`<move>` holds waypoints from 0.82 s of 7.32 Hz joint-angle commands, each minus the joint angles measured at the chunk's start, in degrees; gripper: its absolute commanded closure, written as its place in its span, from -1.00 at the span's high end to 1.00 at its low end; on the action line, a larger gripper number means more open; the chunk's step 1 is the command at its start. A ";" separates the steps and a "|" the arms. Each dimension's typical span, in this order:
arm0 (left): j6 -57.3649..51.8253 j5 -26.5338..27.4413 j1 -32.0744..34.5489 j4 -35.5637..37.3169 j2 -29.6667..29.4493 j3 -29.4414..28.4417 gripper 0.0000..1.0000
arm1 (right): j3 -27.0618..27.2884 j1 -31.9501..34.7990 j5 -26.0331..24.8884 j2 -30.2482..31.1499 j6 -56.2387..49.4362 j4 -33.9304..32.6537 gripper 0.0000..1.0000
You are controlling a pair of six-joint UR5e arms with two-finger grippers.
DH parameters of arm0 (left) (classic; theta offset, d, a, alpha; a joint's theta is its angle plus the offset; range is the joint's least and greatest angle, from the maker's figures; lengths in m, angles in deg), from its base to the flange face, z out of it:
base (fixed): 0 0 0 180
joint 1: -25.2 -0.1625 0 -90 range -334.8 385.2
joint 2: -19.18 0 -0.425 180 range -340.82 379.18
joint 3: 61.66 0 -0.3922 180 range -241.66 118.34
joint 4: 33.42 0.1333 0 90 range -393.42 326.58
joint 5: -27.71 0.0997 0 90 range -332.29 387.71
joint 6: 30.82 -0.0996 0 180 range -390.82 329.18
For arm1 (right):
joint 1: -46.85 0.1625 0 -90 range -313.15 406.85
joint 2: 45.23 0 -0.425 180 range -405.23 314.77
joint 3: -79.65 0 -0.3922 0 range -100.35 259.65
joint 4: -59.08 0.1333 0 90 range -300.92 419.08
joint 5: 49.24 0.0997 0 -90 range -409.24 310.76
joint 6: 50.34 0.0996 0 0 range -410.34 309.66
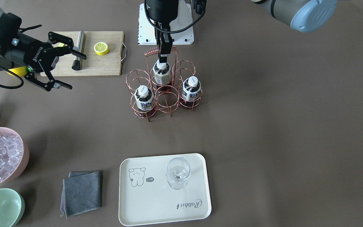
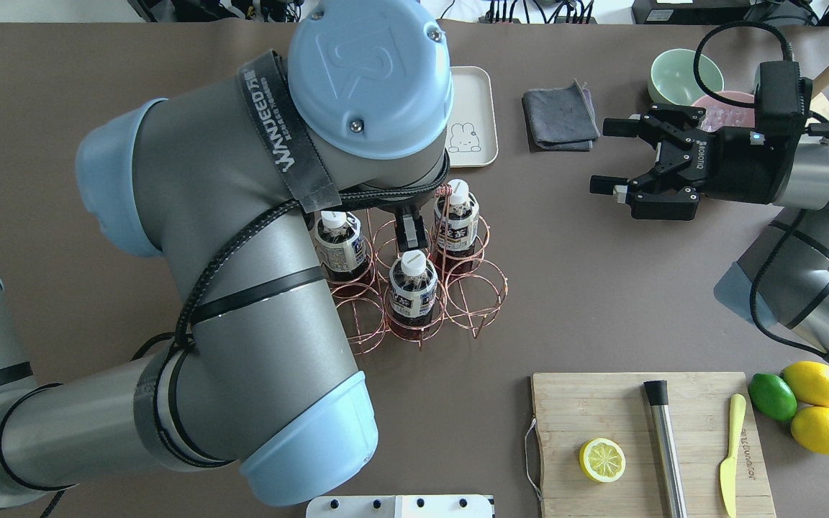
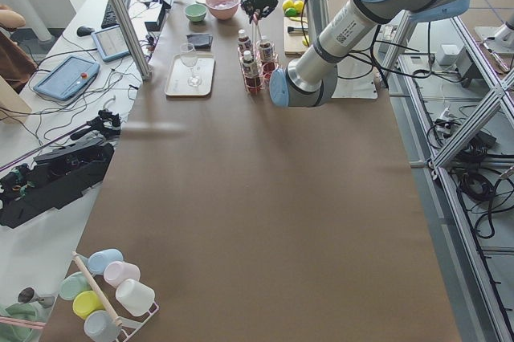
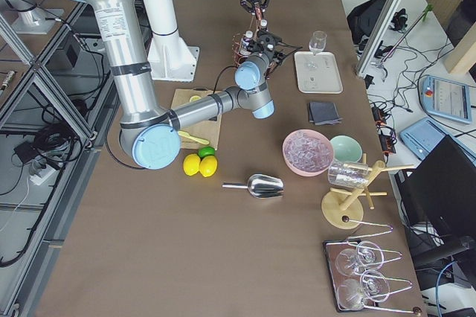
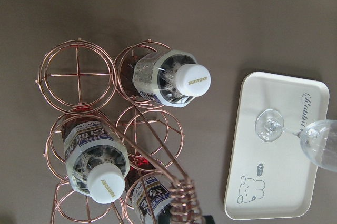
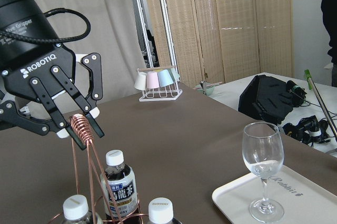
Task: Take tea from basket to plate
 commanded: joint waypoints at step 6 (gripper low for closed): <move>-0.08 0.03 -0.11 -0.01 2.90 3.04 -1.00 | -5.66 -9.06 -7.28 -5.37 -7.25 0.75 0.92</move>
